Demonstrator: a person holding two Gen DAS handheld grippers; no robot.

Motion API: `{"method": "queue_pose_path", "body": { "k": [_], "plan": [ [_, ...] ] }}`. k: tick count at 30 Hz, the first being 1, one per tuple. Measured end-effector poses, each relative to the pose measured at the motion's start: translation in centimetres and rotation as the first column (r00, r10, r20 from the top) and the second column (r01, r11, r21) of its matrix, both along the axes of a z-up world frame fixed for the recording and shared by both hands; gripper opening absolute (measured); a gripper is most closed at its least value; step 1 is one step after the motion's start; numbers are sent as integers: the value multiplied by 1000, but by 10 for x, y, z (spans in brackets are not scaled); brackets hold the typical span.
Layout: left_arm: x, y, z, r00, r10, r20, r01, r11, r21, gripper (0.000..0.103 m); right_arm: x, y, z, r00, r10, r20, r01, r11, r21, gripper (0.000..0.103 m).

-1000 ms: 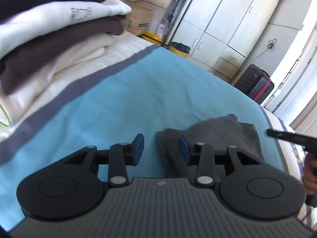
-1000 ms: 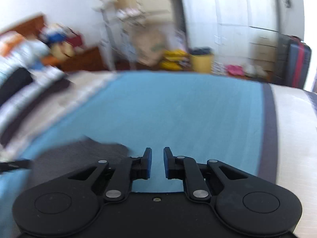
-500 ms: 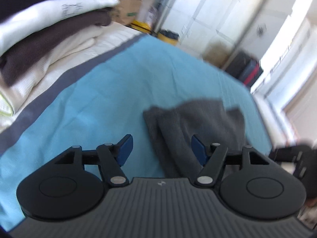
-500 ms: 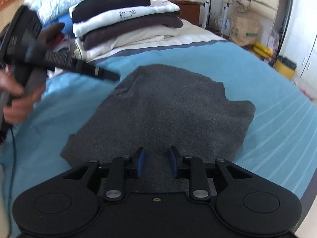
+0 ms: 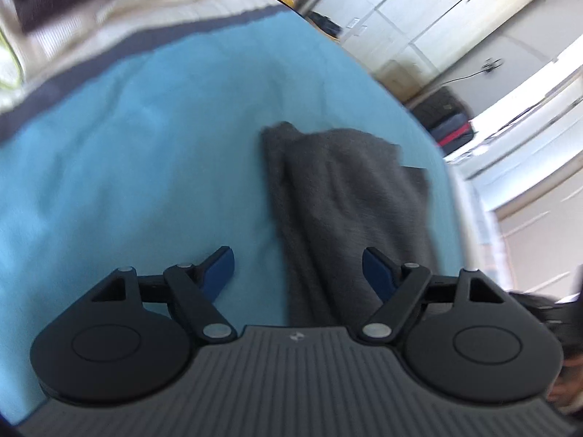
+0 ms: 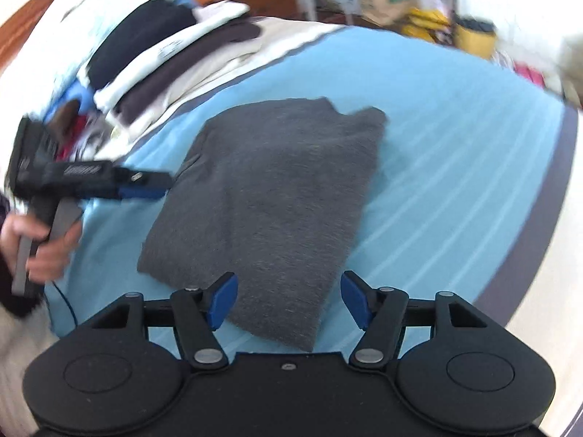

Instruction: Fold clothes

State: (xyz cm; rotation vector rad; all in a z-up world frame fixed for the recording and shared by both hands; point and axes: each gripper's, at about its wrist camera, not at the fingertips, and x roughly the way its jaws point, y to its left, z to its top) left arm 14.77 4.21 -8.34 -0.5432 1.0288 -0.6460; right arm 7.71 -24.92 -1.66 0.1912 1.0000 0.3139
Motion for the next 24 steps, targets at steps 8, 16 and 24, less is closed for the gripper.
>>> {"method": "queue_pose_path", "body": {
  "k": [8,16,24],
  "plan": [
    [-39,-8,-15,991,-80,-110,68,992,-108,77,-18,-27,-42,964,-89,-249,173,924,341,68],
    [-29,-17,-25,992,-19,-127,-4,983,-181,93,-4,-32,-70,913,-232,-335,388,748,539,71],
    [-46,-32,-10,1000,6,7,-6,1000,-9,28,-8,-26,-66,928,-284,-243,374,721,583,23]
  ]
}}
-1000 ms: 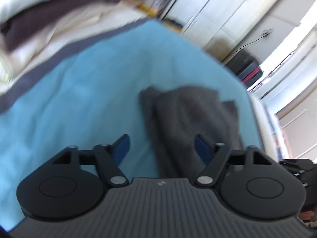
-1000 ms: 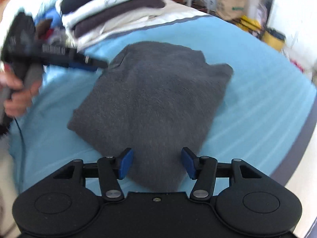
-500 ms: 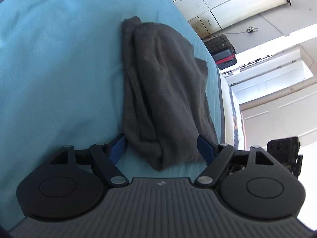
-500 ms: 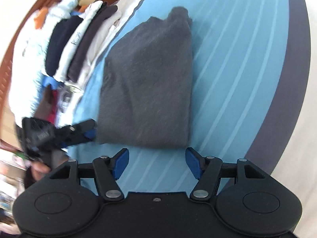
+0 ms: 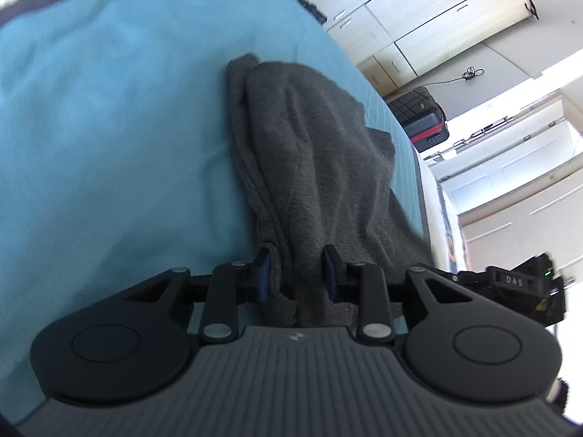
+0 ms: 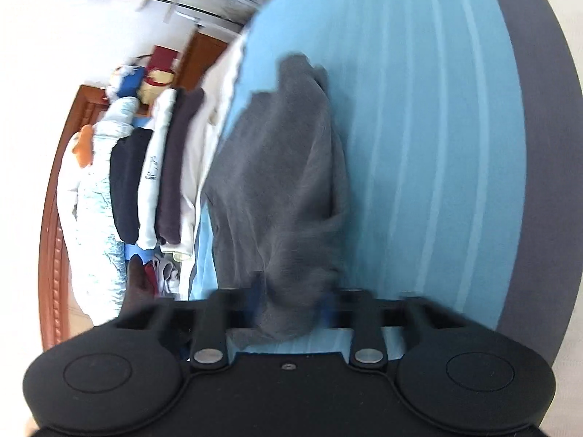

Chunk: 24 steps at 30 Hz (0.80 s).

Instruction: Fold clothes

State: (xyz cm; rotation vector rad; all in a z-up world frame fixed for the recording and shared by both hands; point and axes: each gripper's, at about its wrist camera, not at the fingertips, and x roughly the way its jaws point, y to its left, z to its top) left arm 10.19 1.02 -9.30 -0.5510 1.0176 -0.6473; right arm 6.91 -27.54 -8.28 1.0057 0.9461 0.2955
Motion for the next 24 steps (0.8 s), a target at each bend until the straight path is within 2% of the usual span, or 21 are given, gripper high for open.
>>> {"method": "queue_pose_path", "body": {
  "k": [3,8,10,13,18,20,22,23,24],
  "plan": [
    [-8,-11,10,998,-4,71,-2,997,72,25,6,6,9,1000,8,29,-6,998,-62,20],
    [-25,-6,38,993,-14,116,2,995,103,18,-14,10,37,997,23,78,-10,986,-167,16],
    [-33,-2,47,994,-28,106,17,995,99,18,-27,9,49,991,34,127,-15,988,-151,16],
    [-44,17,46,998,-25,60,23,999,32,18,-42,8,61,983,31,181,-7,991,-134,16],
    [-68,20,48,998,-42,47,40,999,37,18,-70,8,54,986,-17,163,36,993,-111,15],
    [-75,21,52,997,-52,65,49,998,39,18,-76,6,51,986,-51,157,66,994,-89,15],
    [-80,17,58,992,-66,107,59,996,68,24,-82,4,48,985,-85,150,96,993,-67,15],
    [-81,13,59,990,-70,121,58,993,106,33,-84,2,47,984,-100,146,109,992,-59,15],
    [-82,9,61,988,-74,139,54,988,146,38,-83,1,46,984,-106,142,115,992,-58,15]
  ]
}}
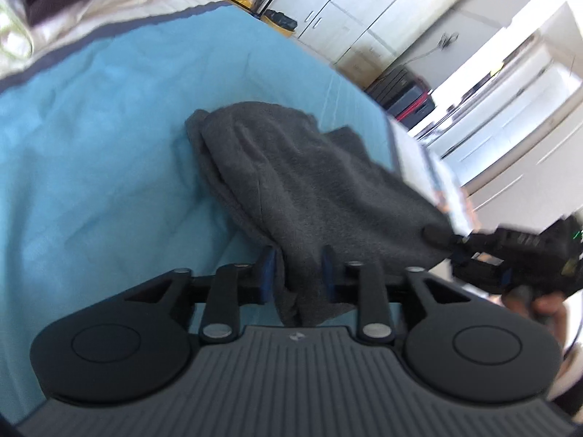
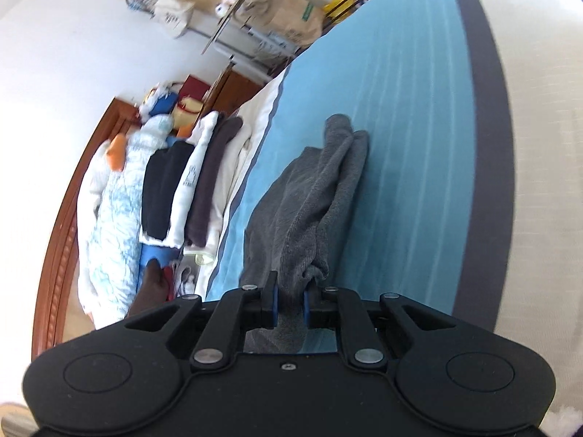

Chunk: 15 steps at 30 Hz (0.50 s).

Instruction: Fold clothes

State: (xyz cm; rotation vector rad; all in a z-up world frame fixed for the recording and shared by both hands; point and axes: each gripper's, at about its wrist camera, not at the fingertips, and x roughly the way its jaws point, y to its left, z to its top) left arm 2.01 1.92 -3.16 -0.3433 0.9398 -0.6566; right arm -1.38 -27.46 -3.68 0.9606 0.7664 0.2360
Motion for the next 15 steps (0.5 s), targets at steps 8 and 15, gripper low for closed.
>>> {"method": "queue_pose_path", "body": {
  "k": [8,15],
  "plan": [
    [-34,-16,41,931,-76,357,51,995,80,67,3,-1,-1,1000,-9,12,9,1000,5,15],
    [-57,-59,28,870,-320,375,263,944,197,80,13,-4,1,999,-13,45,11,998,57,15]
  ]
}}
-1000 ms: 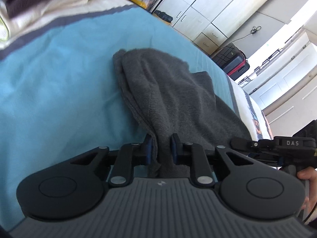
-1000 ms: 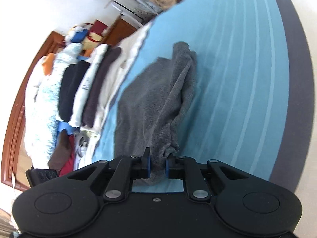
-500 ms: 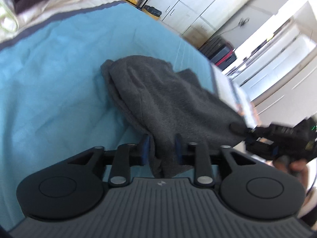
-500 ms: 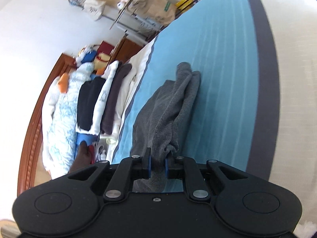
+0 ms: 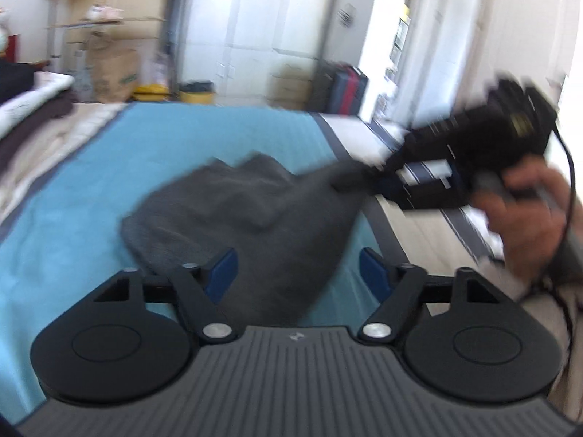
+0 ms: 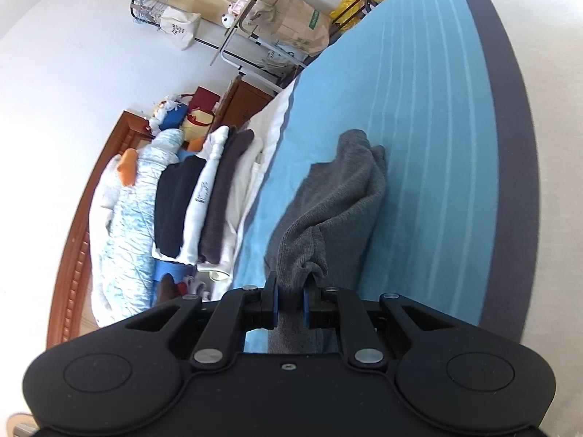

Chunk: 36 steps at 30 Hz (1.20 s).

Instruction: Fold clothes

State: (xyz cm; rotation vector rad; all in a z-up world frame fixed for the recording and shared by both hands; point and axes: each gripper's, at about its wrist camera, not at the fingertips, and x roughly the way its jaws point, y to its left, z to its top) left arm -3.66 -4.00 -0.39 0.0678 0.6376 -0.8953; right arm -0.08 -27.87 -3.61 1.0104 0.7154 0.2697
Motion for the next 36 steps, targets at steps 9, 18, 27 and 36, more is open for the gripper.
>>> {"method": "queue_pose_path", "body": {
  "k": [9,18,27,36],
  "plan": [
    [0,-14,-20,995,56,83,-70,981,181,55,1,-4,-9,1000,-15,-28,16,999,32,15],
    [-21,-14,-6,994,-26,102,6,982,189,18,-22,0,0,999,7,-49,-7,1000,-6,14],
    [-71,-27,7,972,-130,198,70,956,285,87,-34,4,25,995,61,-78,-55,996,73,13],
    [-45,-32,-6,964,-83,253,-21,923,384,32,-20,-15,30,990,45,-130,-40,998,42,13]
  ]
}}
